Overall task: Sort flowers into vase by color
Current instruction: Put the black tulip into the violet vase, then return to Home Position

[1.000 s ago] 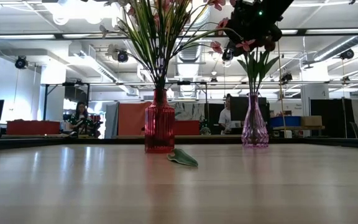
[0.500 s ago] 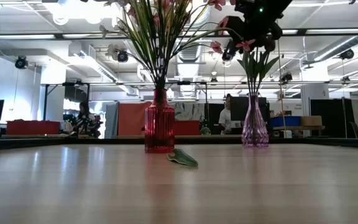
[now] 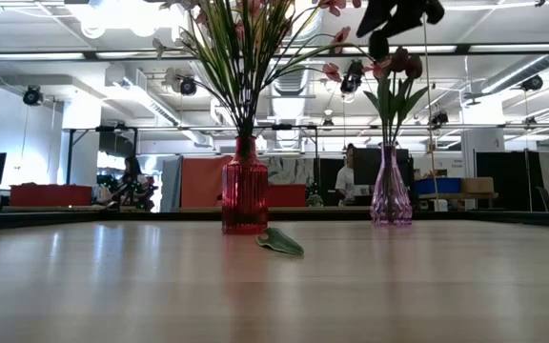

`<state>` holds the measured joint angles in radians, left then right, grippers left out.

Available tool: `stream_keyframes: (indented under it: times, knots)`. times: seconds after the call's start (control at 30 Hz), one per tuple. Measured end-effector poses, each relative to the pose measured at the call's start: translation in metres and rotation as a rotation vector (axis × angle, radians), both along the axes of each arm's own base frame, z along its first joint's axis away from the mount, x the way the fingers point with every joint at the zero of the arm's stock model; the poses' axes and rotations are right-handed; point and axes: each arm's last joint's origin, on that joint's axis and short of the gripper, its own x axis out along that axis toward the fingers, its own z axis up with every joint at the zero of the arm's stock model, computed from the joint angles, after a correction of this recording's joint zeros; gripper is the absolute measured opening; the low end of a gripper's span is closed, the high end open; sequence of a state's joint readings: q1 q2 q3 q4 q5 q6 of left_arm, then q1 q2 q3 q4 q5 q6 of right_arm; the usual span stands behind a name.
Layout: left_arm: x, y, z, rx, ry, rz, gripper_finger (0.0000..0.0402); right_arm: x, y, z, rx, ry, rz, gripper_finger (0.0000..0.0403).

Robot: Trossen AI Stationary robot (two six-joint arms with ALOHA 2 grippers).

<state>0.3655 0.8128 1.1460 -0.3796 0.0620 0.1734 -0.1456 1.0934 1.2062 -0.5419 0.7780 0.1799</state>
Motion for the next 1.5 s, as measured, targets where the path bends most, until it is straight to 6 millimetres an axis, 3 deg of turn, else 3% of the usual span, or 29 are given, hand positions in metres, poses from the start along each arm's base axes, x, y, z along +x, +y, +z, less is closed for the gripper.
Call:
stream_keyframes:
  times: [0.17,0.33,0.53,0.67,0.77,0.87,1.03,1.2,1.33,1.5]
  knots:
    - [-0.004,-0.012,0.019,-0.011,-0.062,-0.068,0.0215,-0.010,0.002,0.022,-0.045,-0.017,0.049,0.0261]
    - [0.007,-0.032,0.020,-0.030,-0.069,-0.195,0.0205,-0.016,0.004,0.035,-0.059,-0.033,0.108,0.0262]
    - [0.025,-0.062,0.012,-0.015,-0.010,-0.133,0.0186,-0.025,0.008,0.042,-0.090,-0.031,0.137,0.0260]
    - [0.023,-0.091,0.008,-0.012,0.018,-0.222,0.0174,-0.040,0.025,0.052,-0.138,-0.043,0.232,0.0253]
    - [0.012,-0.106,0.005,-0.016,0.043,-0.157,0.0166,-0.053,0.046,0.057,-0.171,-0.057,0.354,0.0246]
    - [-0.002,-0.121,-0.002,-0.034,0.086,-0.091,0.0156,-0.066,0.068,0.048,-0.174,-0.060,0.489,0.0238]
    - [-0.023,-0.158,-0.024,-0.040,0.156,-0.293,0.0135,-0.087,0.095,0.027,-0.141,-0.088,0.622,0.0223]
    - [-0.042,-0.191,-0.062,-0.008,0.194,-0.400,0.0108,-0.115,0.105,0.012,-0.022,-0.128,0.749,0.0219]
    - [-0.052,-0.203,-0.102,-0.067,0.220,-0.392,0.0081,-0.142,0.100,-0.006,0.155,-0.137,0.844,0.0219]
    - [-0.045,-0.205,-0.145,-0.130,0.157,-0.310,0.0039,-0.141,0.109,-0.034,0.193,-0.158,0.924,0.0219]
